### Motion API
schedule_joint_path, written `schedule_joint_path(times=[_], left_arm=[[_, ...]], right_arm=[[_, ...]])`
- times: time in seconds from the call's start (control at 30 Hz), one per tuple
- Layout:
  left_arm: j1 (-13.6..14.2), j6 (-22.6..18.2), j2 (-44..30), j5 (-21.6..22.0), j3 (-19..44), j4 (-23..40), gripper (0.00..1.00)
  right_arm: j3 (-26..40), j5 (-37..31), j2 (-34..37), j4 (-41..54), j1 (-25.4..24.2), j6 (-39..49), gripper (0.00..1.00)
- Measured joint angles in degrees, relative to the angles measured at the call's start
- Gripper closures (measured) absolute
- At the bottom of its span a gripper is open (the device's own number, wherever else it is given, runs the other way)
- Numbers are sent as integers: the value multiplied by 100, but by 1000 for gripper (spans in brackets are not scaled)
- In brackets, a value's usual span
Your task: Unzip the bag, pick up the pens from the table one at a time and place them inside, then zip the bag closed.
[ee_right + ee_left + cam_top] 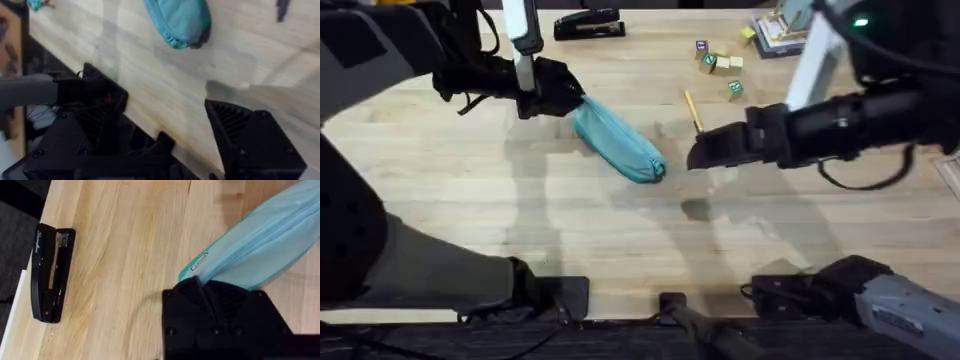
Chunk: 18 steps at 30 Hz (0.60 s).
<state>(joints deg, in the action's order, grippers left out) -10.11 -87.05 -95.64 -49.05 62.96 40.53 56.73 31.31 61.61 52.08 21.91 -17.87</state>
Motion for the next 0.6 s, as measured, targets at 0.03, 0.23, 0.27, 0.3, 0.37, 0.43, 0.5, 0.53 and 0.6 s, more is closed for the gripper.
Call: schedule_joint_path(times=[0.03,0.23,0.27,0.3,0.37,0.43,0.5,0.53,0.6], left_arm=[[0,0,0,1,0,0,959],[0,0,0,1,0,-2,959],[0,0,0,1,0,-2,959],[0,0,0,1,0,-2,959],[0,0,0,1,0,-2,959],[0,0,0,1,0,-2,959],[0,0,0,-1,0,-2,959],[0,0,0,1,0,-2,959],[0,0,0,-1,0,-2,959]], right_arm=[[2,66,96,-19,11,-20,4],[0,305,724,-101,32,-173,4],[0,308,832,-105,56,-188,4],[0,310,948,-114,93,-190,4],[0,323,1143,-175,189,-199,5],[0,330,1335,-300,313,-215,5],[0,323,1482,-482,430,-232,5],[0,315,1527,-561,471,-238,5],[1,264,1592,-722,559,-287,4]])
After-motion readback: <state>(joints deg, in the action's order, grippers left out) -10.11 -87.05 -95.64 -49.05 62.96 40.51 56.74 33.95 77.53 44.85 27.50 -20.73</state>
